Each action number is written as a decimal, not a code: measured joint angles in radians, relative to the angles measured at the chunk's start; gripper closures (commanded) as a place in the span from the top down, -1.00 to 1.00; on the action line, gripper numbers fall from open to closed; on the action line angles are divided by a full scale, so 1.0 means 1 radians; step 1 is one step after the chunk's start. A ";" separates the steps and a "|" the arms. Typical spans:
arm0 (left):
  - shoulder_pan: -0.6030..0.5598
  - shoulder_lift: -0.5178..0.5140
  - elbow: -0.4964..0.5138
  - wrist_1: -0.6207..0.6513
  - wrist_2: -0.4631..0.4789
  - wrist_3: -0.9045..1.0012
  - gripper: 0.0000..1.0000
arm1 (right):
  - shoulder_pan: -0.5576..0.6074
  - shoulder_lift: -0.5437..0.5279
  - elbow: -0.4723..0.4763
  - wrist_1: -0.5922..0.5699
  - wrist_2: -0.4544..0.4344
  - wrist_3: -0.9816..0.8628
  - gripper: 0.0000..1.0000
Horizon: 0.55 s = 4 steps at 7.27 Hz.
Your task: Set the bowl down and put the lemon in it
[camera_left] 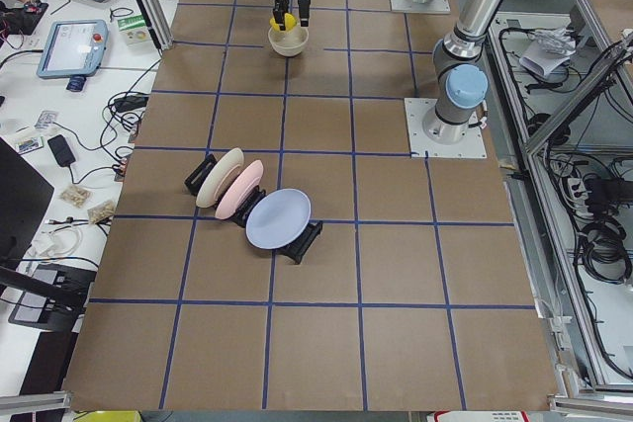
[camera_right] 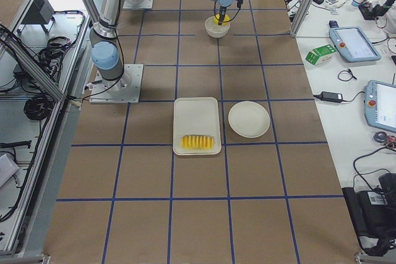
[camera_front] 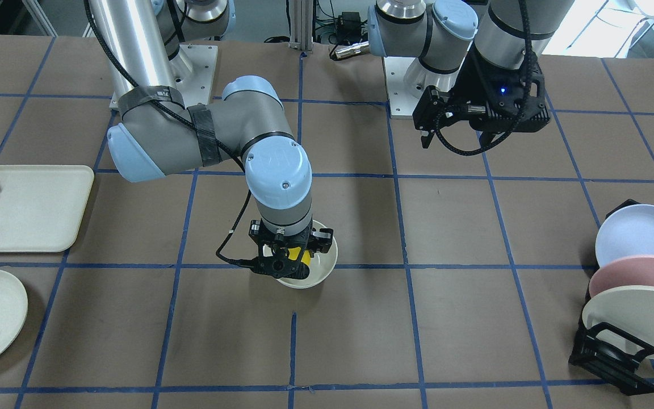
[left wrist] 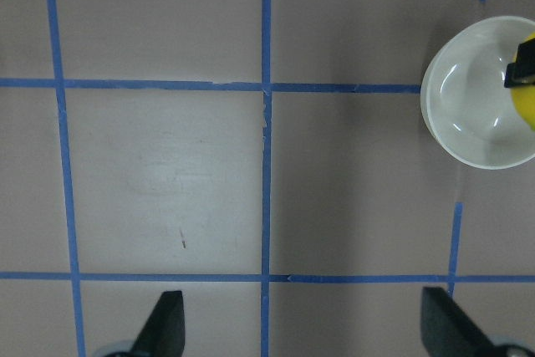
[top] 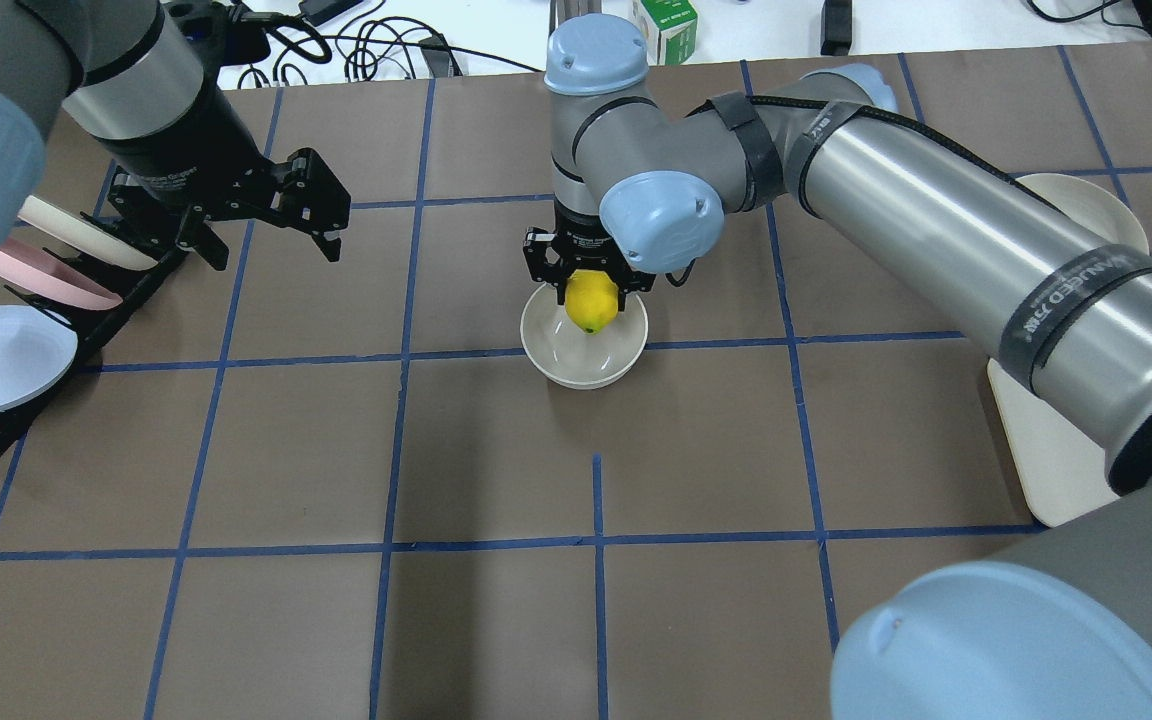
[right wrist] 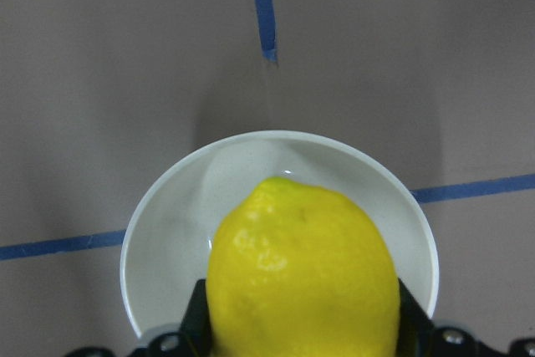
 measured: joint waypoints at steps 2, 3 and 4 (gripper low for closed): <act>-0.008 0.004 -0.001 0.018 0.004 0.007 1.00 | 0.001 0.024 0.006 -0.033 0.000 0.000 -0.94; -0.019 0.003 -0.001 0.024 0.011 0.007 1.00 | 0.001 0.031 0.010 -0.035 0.001 0.003 -0.80; -0.029 0.000 0.001 0.030 0.016 0.009 1.00 | 0.001 0.033 0.025 -0.036 0.001 0.006 -0.59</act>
